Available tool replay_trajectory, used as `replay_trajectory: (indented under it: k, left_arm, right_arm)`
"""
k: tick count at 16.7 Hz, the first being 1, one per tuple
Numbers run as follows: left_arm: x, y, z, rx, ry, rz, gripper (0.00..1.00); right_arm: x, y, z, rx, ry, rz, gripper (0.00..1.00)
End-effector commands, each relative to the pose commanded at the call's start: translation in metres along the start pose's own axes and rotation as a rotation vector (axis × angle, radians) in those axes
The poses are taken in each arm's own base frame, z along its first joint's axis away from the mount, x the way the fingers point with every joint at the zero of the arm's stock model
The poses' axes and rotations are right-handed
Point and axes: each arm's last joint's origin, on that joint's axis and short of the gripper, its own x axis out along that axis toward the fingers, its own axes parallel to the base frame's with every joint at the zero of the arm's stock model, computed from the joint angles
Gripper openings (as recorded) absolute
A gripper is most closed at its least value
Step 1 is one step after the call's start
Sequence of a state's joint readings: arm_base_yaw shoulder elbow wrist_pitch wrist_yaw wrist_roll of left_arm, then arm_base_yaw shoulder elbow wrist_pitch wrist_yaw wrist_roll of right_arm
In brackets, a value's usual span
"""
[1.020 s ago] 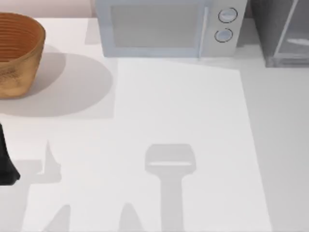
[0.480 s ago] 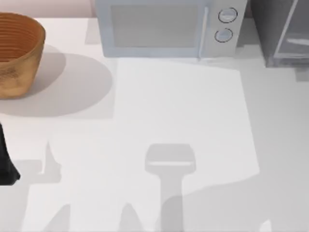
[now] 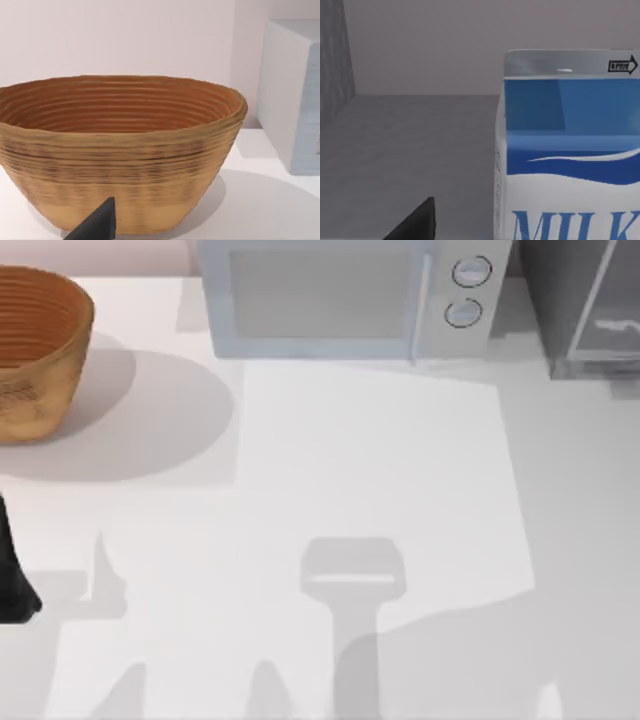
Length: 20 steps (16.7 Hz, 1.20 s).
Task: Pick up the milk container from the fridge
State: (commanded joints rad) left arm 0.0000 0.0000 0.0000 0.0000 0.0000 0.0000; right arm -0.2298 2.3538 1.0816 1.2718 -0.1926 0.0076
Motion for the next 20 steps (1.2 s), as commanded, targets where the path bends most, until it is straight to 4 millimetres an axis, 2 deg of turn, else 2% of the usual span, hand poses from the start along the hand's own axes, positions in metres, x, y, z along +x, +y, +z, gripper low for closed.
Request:
replay_trajectory:
  k: [5, 10, 20]
  left_arm:
    - [0.000, 0.000, 0.000, 0.000, 0.000, 0.000, 1.00]
    - [0.000, 0.000, 0.000, 0.000, 0.000, 0.000, 1.00]
    - [0.000, 0.000, 0.000, 0.000, 0.000, 0.000, 1.00]
  right_arm:
    - [0.040, 0.001, 0.002, -0.001, -0.007, 0.000, 1.00]
    - [0.045, 0.001, 0.002, 0.000, -0.003, 0.000, 1.00]
    - [0.045, 0.001, 0.002, 0.000, -0.003, 0.000, 0.25]
